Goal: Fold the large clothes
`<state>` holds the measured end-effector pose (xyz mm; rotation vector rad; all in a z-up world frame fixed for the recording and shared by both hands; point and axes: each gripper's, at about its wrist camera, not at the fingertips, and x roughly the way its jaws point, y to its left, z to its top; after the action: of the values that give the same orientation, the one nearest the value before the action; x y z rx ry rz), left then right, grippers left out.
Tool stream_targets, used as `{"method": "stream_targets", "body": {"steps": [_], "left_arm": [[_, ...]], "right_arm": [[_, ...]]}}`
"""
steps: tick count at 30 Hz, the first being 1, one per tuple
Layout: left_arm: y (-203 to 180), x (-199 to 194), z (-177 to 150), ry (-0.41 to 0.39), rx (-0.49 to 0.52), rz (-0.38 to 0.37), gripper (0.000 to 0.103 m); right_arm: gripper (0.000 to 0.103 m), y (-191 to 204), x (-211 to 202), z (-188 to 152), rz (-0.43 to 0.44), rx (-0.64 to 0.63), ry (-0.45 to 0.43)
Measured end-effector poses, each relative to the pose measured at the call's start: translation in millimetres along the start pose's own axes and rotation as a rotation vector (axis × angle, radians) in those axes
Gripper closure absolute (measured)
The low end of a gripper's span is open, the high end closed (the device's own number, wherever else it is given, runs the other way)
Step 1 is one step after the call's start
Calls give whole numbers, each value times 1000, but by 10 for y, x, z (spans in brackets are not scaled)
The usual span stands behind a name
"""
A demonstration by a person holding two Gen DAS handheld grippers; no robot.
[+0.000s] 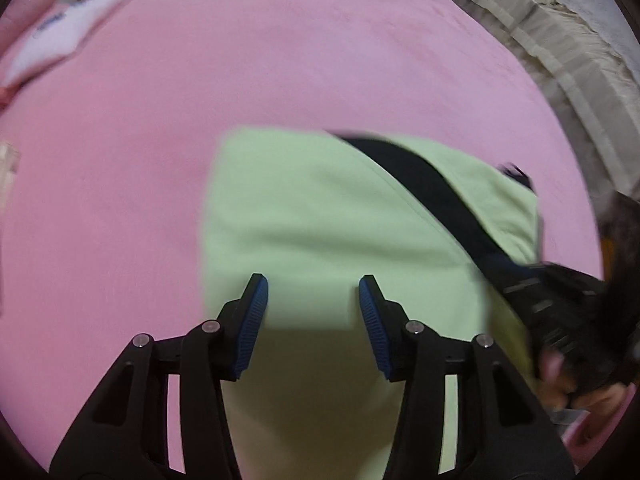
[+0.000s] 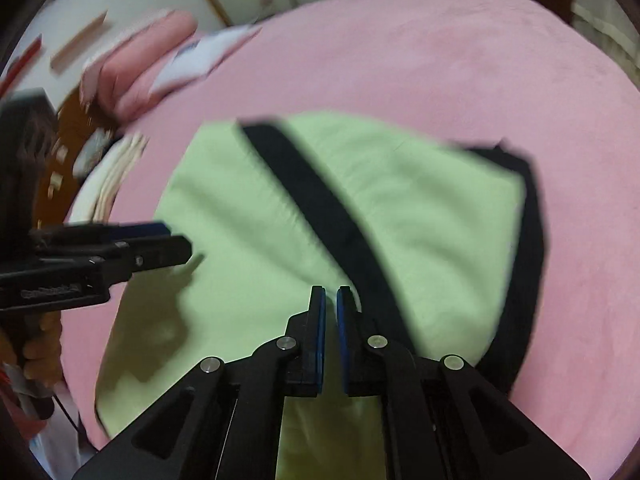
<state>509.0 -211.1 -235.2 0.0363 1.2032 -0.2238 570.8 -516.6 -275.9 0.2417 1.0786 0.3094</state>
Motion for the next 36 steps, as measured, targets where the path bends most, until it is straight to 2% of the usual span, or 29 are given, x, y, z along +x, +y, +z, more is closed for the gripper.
{"method": "stream_targets", "body": {"steps": [1,3,5,6,8,9,10,12,13,14,17,19,21,23,24,25,27,32,36], "left_arm": [[96,-29,43,-24,-12,48,58],[266,-80,85,-38,-39,132,60],[396,-187,46,-31,-78,152,60],[435,-266,-14,-29,-102,144,60],[440,-409,-161,-14,-130,139,60],[419,-490,-249,5,-136,140,60],[391,-583,-309,24,-138,144,60],[309,-701,-497,50,-143,157,60],[329,-831,-699,56,-143,166,60],[284,-885,-791,67,-142,169,60],[220,-1104,-1086,111,-147,137,59],[130,-1238,-1311,142,-128,125,59],[-9,-1317,-1416,159,-94,142,58],[-102,-1451,-1492,150,-77,155,51],[-131,-1505,-1500,142,-74,153,43],[-157,-1566,-1500,131,-71,147,37],[-203,-1697,-1488,113,-61,130,32],[-232,-1925,-1394,82,-56,126,29],[-185,-2057,-1348,60,-80,103,29]], "right_arm": [[102,-88,-88,-23,-25,21,-10],[103,-214,-277,-62,-40,38,10],[100,-335,-458,15,-140,47,15],[99,-316,-629,-48,-184,50,21],[91,-344,-901,-179,-200,95,41],[80,-370,-1078,-264,-204,123,55],[67,-82,-1055,-277,-203,136,65],[57,423,-962,-332,-208,166,81],[54,494,-1052,-413,-213,171,98],[53,841,-1065,-482,-221,173,111],[43,1111,-1163,-631,-241,208,137],[31,1242,-1183,-665,-239,233,137],[30,1443,-1242,-723,-251,240,135],[26,1581,-1316,-741,-274,223,122],[20,1642,-1355,-753,-279,219,117],[19,1698,-1379,-766,-279,216,117],[18,1752,-1427,-761,-285,217,129],[17,1865,-1371,-744,-299,205,128],[16,1942,-1342,-720,-257,192,148]]}}
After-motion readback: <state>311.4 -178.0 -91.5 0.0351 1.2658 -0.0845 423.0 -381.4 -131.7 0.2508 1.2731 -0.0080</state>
